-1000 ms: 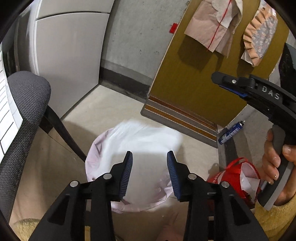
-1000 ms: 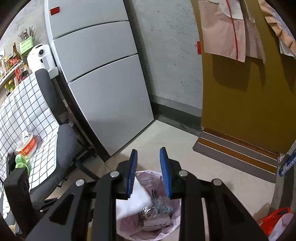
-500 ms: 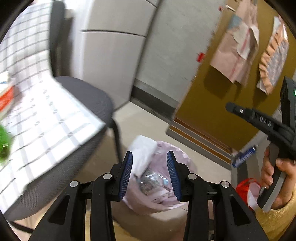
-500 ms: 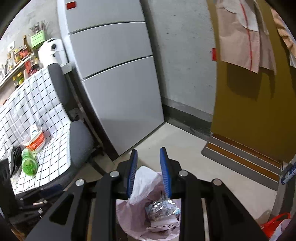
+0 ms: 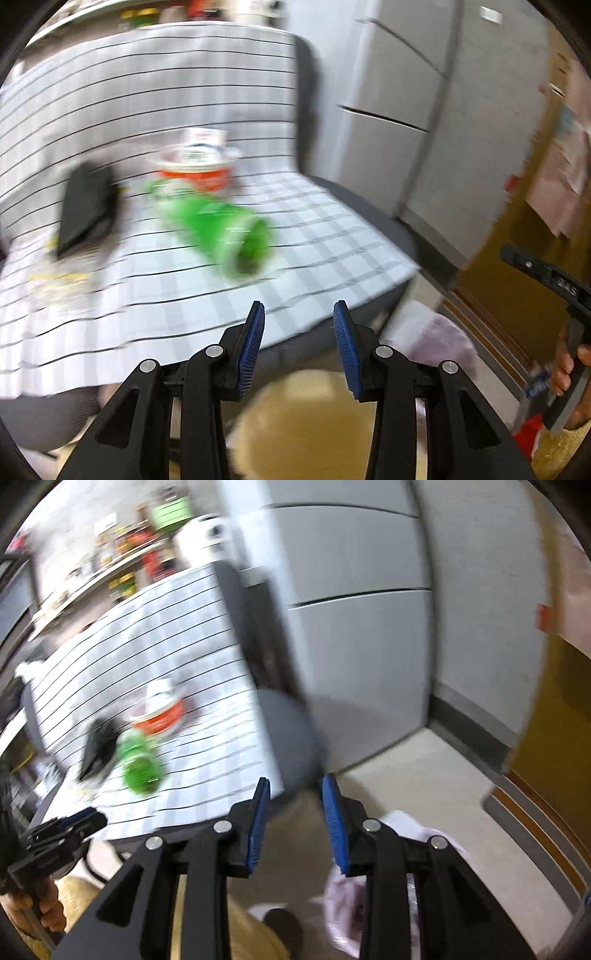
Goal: Collect trash
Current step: 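Move both open tools back to the trash on the chair, then grasp the green tea bottle with the right tool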
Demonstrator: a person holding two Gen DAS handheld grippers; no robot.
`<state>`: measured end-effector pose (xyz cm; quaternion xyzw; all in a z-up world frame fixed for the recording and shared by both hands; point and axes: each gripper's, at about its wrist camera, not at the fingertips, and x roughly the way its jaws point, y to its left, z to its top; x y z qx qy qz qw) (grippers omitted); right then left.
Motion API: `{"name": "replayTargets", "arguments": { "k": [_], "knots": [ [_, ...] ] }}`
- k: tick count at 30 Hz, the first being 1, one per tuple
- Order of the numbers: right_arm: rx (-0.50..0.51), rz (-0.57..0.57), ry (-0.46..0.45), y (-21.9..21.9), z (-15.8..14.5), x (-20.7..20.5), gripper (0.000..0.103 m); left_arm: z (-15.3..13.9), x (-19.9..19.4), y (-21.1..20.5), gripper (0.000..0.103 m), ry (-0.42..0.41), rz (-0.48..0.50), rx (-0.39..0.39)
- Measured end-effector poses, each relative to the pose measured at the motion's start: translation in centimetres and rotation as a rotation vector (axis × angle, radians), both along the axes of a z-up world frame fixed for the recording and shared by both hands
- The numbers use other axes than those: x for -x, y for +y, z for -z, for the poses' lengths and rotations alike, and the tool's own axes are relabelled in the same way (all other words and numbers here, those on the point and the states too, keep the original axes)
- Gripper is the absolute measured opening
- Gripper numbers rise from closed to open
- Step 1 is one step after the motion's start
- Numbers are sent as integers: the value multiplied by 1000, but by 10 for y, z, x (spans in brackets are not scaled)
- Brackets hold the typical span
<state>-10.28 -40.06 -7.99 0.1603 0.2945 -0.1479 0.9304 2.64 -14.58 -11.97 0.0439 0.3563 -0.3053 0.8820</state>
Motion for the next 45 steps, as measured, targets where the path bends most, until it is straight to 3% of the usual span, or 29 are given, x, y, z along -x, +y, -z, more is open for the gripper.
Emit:
{"name": "replayTargets", "arguments": {
  "k": [2,7,11,16,20,24,29,36,40,45],
  "knots": [
    [6,-78,-1,20,-3,-22,30,-3,-8,22,52,-10,-77,-9],
    [27,-243,-4,67,-9,-75,33,-6,-26,73,55,-31,-239,-39],
    [43,-357,-4,100,-11,-113,47,-6,-42,106,67,-12,-341,-44],
    [104,-493,14,138,-10,-163,64,-8,-55,135,70,-5,-438,-64],
    [164,-591,113,165,2,-216,64,-9,-64,153,70,13,-482,-52],
    [229,-634,217,189,19,-262,64,-7,-72,164,70,26,-506,-42],
    [331,-607,335,202,46,-300,65,0,-74,172,70,52,-518,-29],
    [398,-581,415,204,60,-313,61,4,-75,170,70,65,-511,-44],
    [354,-592,361,195,49,-295,59,3,-74,161,70,58,-495,-60],
    [63,-612,197,156,8,-246,58,-6,-82,137,70,40,-445,-59]
  ]
}}
